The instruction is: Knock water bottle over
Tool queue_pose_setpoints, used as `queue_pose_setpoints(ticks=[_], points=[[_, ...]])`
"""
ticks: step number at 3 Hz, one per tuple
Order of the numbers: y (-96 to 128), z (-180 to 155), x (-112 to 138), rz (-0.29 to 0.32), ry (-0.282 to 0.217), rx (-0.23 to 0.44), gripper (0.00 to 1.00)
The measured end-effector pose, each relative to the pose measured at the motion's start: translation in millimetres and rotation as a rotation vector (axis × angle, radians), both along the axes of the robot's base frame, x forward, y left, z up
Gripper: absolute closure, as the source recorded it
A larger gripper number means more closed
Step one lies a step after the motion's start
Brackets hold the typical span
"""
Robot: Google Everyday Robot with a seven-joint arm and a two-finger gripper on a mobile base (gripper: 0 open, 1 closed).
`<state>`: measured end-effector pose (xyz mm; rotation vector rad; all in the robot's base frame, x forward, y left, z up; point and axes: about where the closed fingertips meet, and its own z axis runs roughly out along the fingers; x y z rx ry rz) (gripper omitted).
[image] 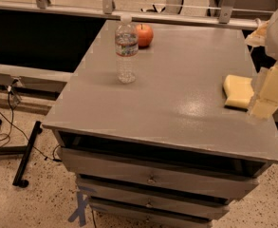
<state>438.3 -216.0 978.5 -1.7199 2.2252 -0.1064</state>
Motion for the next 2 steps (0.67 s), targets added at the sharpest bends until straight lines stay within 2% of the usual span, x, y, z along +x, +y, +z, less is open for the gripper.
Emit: queue_pose_setpoints(ticks=[1,2], points=[[0.0,0.0,0.0,0.000,0.000,0.000,0.00],[6.6,-2.4,5.7,0.017,-0.019,0.027,0.00]])
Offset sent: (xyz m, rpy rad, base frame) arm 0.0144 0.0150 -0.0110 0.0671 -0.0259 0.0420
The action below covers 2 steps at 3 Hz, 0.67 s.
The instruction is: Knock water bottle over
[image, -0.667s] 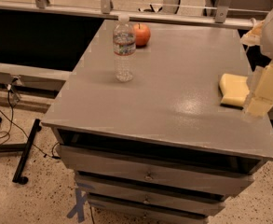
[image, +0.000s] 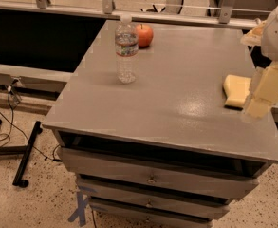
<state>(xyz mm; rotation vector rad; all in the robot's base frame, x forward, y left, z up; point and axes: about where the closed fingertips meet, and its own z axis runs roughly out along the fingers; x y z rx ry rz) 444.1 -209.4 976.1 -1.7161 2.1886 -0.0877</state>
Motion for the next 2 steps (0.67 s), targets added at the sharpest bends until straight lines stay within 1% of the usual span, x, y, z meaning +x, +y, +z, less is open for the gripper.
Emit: queue_pose_setpoints(ticks=[1,2], points=[[24,-14,22,0.069,-0.025,0.098,0.00],[65,-34,49,0.178,-0.056,0.241,0.00]])
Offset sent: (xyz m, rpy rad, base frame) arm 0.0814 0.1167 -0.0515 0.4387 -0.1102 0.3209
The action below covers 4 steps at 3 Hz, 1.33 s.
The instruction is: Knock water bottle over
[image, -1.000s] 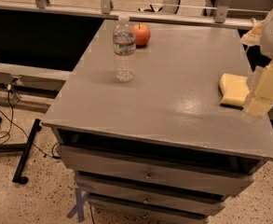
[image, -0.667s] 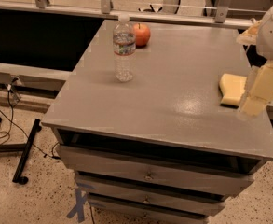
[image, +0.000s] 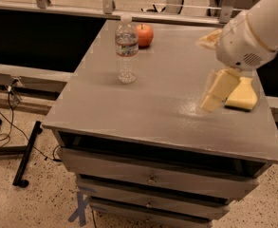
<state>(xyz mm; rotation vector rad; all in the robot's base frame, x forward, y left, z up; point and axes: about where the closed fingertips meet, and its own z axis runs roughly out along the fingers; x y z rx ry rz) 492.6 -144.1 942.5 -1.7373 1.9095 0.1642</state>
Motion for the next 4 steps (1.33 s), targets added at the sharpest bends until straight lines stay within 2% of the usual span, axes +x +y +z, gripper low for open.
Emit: queue_pose_setpoints(ticks=[1,2,3,4], points=[[45,-10,34,0.092,-0.050,0.131,0.00],[83,-11,72,0.124,-0.090,0.249,0.00],[116,-14,110,0.130,-0.109,0.352,0.00],[139,-19,143,0.123,-0.118,0.413,0.00]])
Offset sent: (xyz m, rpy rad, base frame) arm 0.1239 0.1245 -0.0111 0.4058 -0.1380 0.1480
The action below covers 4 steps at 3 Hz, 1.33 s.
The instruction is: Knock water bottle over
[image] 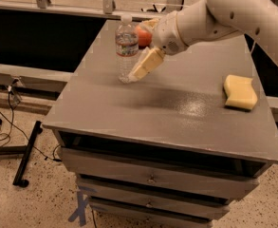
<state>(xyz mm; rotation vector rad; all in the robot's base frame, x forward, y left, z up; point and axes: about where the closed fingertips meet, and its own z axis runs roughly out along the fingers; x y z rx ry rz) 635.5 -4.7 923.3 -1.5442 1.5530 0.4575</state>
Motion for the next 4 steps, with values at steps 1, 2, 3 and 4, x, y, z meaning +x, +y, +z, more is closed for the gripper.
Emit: queue_pose_setpoints(ticks=[1,2,3,4], points=[[16,-15,16,-0.015,0.076,0.050,0.00],[27,-31,25,-0.038,0.226,0.100,0.17],[33,-39,27,-0.047,0.374,0.159,0.41],[30,-42,27,-0.056,0.456,0.196,0.64]])
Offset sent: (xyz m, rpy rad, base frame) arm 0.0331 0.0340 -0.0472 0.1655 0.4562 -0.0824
